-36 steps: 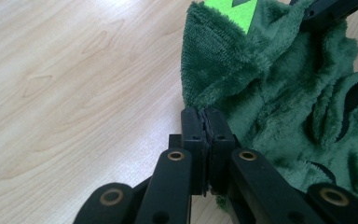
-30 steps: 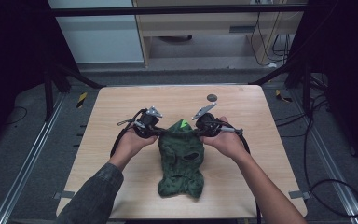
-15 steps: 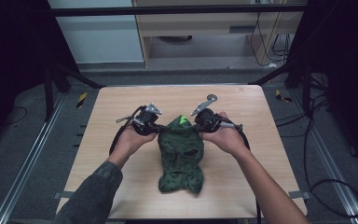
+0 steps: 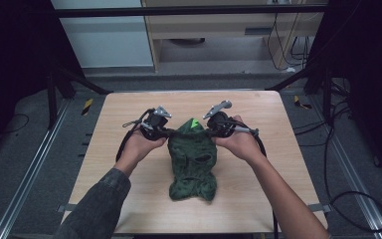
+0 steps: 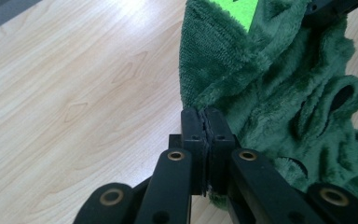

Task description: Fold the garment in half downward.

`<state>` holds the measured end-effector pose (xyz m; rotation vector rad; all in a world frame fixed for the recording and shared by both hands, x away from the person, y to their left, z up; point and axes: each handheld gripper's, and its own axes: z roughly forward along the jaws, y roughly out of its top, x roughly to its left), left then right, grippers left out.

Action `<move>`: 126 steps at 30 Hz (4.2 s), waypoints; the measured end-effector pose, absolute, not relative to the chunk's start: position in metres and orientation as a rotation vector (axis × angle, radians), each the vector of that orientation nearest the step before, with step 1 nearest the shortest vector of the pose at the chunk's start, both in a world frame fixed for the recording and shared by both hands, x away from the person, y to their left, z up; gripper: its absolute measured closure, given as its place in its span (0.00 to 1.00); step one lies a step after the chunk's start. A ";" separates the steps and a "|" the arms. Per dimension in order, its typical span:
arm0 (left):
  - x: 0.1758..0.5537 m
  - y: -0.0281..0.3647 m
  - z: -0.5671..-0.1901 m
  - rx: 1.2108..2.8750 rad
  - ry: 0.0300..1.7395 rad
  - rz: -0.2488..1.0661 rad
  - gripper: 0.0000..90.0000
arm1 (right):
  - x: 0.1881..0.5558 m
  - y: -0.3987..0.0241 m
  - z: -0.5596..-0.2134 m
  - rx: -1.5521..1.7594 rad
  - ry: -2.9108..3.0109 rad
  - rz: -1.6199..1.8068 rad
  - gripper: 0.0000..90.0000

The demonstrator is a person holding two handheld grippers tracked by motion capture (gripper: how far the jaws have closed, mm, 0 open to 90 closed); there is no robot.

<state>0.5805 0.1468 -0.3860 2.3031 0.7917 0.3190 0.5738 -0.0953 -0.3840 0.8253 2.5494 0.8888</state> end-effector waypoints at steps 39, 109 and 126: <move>0.577 0.142 -0.381 2.278 0.774 0.393 0.98 | 0.574 -0.094 -0.380 0.756 2.508 0.855 0.94; 0.484 0.149 -0.416 2.257 0.616 0.363 0.97 | 0.478 -0.106 -0.415 0.619 2.499 0.981 0.92; 0.467 0.155 -0.421 2.237 0.605 0.355 0.96 | 0.458 -0.105 -0.419 0.581 2.507 0.977 0.91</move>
